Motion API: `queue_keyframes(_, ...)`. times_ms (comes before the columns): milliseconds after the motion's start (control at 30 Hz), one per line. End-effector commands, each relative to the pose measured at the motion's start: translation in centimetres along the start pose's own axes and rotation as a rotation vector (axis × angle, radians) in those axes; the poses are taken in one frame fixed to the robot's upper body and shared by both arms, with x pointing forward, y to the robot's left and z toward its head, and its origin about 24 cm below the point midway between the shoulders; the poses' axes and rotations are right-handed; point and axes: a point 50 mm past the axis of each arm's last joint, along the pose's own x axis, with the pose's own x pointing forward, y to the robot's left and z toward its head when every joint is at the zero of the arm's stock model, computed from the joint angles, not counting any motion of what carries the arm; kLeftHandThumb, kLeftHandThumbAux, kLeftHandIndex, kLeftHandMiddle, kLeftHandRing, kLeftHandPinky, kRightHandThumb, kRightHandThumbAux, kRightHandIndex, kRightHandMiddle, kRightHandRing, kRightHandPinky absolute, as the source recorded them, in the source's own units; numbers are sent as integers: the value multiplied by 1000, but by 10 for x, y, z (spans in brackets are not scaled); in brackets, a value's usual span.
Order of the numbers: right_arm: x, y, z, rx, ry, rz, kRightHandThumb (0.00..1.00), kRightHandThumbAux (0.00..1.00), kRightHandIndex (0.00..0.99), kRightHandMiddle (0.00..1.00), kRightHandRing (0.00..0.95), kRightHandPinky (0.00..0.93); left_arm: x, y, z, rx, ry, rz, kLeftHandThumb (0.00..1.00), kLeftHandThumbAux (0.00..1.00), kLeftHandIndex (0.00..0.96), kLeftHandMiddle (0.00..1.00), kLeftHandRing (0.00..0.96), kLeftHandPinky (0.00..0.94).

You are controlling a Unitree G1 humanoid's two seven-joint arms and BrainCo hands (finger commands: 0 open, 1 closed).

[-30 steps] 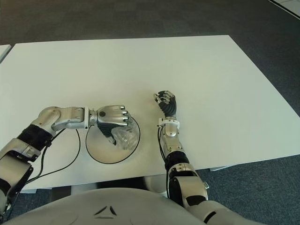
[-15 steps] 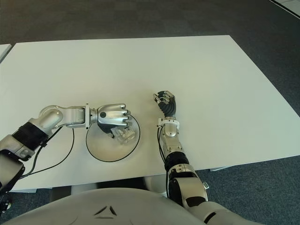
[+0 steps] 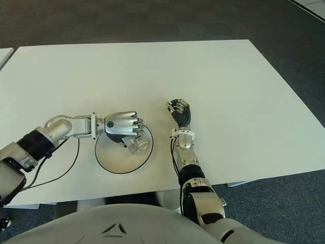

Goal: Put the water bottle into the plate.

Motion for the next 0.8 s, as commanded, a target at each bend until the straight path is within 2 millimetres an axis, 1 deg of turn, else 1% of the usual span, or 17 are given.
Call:
queue_keyframes(33, -1, 1, -4, 3, 24, -5, 707, 731, 427, 549, 566, 545, -4, -3, -2, 18, -32, -50, 611, 652, 270, 327, 325, 333)
queue_keyframes(67, -1, 1, -4, 3, 23, -5, 708, 731, 427, 549, 565, 545, -4, -2, -2, 18, -35, -56, 516, 648, 215, 255, 247, 259)
queue_keyframes(100, -1, 1, -4, 4, 24, -6, 708, 731, 427, 548, 565, 545, -4, -2, -2, 18, -36, -67, 482, 647, 195, 230, 218, 232)
queue_keyframes(133, -1, 1, -4, 4, 25, -6, 708, 730, 427, 548, 565, 544, -4, -2, -3, 18, -37, -74, 412, 649, 156, 180, 164, 175)
queue_keyframes(167, -1, 1, -4, 5, 27, -8, 708, 730, 427, 548, 565, 543, -4, -1, -3, 17, -39, -84, 365, 651, 130, 147, 129, 139)
queue_keyframes(200, -1, 1, -4, 5, 28, -8, 708, 730, 427, 549, 566, 543, -4, 0, -4, 17, -40, -92, 321, 653, 104, 115, 95, 102)
queue_keyframes(233, -1, 1, -4, 5, 30, -10, 708, 730, 427, 549, 566, 544, -4, 1, -4, 17, -42, -99, 305, 654, 95, 103, 83, 89)
queue_keyframes(300, 0, 1, -4, 5, 32, -11, 708, 730, 427, 552, 566, 540, -4, 2, -4, 14, -42, -107, 248, 652, 51, 49, 35, 39)
queue_keyframes(367, 0, 1, -4, 5, 32, -11, 708, 730, 427, 555, 567, 539, -4, 4, -5, 11, -40, -112, 226, 648, 28, 25, 17, 20)
queue_keyframes(533, 0, 1, -4, 0, 30, -8, 708, 730, 427, 556, 566, 558, -5, 7, -4, 5, -33, -119, 200, 628, 4, 4, 2, 3)
queue_keyframes(667, 0, 1, -4, -3, 29, -12, 708, 730, 427, 553, 564, 545, -5, 7, -4, 3, -21, -119, 204, 594, 0, 0, 0, 0)
queue_keyframes(800, 0, 2, -4, -6, 33, -16, 707, 730, 428, 557, 567, 525, -6, 8, -3, -3, -11, -108, 220, 540, 0, 0, 0, 0)
